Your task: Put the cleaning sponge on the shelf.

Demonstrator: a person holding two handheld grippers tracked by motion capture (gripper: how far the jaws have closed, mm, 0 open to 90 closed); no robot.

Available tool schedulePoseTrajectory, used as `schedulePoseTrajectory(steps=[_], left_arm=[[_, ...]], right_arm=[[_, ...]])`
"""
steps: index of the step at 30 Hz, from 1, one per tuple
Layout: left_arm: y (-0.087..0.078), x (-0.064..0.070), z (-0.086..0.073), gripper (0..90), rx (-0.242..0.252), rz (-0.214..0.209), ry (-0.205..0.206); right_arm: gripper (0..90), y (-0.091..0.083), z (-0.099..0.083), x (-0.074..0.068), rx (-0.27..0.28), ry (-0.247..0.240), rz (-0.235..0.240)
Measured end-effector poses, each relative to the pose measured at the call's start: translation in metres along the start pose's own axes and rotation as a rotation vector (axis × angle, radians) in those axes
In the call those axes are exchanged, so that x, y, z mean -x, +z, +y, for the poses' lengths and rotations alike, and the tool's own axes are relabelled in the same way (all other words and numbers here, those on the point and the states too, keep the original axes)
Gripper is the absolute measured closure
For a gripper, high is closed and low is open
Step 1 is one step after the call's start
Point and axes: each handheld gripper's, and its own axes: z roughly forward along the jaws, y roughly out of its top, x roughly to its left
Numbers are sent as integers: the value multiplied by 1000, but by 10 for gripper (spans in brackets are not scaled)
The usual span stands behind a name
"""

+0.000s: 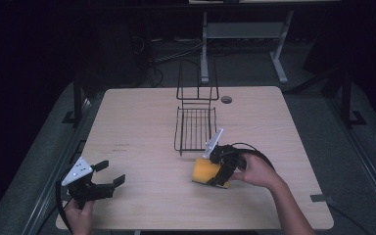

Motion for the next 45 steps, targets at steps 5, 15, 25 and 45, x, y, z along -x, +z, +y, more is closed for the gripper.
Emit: schedulePoseTrajectory(steps=[5, 15, 25, 45], left_arm=[[0, 0, 0, 134, 0, 0, 2], [-1, -1, 0, 135, 1, 1, 4], [-1, -1, 0, 134, 4, 3, 2], [0, -1, 0, 134, 0, 1, 4]], right_arm=[[218, -1, 4, 3, -3, -7, 0], [219, -3, 12, 8, -14, -11, 7], [219, -3, 18, 14, 2, -14, 24], [219, -8, 41, 31, -18, -36, 24]])
